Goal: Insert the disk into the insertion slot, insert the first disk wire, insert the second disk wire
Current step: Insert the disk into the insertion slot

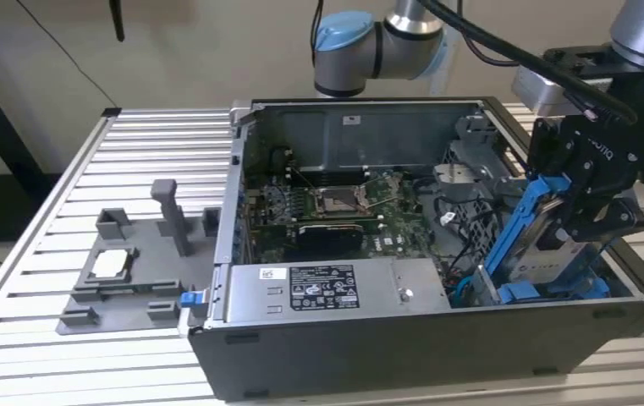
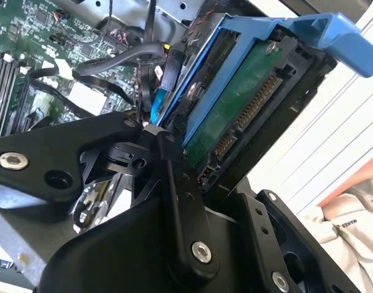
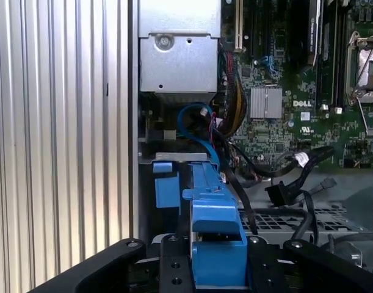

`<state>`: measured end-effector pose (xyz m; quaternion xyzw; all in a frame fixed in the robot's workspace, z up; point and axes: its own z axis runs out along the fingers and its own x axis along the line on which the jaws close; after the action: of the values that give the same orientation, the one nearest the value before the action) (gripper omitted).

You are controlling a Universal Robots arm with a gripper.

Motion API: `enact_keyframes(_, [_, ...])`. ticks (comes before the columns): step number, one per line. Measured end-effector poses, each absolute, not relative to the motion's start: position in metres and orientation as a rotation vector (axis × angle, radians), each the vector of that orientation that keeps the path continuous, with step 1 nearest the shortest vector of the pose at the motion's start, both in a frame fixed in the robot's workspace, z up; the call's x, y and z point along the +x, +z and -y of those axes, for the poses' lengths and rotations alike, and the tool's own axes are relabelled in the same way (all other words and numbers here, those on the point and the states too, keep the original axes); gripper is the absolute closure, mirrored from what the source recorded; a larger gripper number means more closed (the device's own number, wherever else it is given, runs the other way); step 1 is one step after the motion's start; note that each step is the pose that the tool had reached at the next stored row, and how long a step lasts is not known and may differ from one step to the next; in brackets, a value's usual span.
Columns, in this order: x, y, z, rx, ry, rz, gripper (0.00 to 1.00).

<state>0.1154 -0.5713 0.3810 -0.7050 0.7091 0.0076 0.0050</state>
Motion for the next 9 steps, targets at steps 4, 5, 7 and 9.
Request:
enact_keyframes(4, [0.115,0.374,0.571,-2.208,0.024,-2.221,0.68])
enact_keyframes(5, [0.115,0.372,0.571,-2.208,0.024,-2.221,0.68])
enact_keyframes(7, [0.115,0.368,0.571,-2.208,0.024,-2.221,0.68])
enact_keyframes(9, [0.115,0.365,0.571,-2.208,0.024,-2.221,0.68])
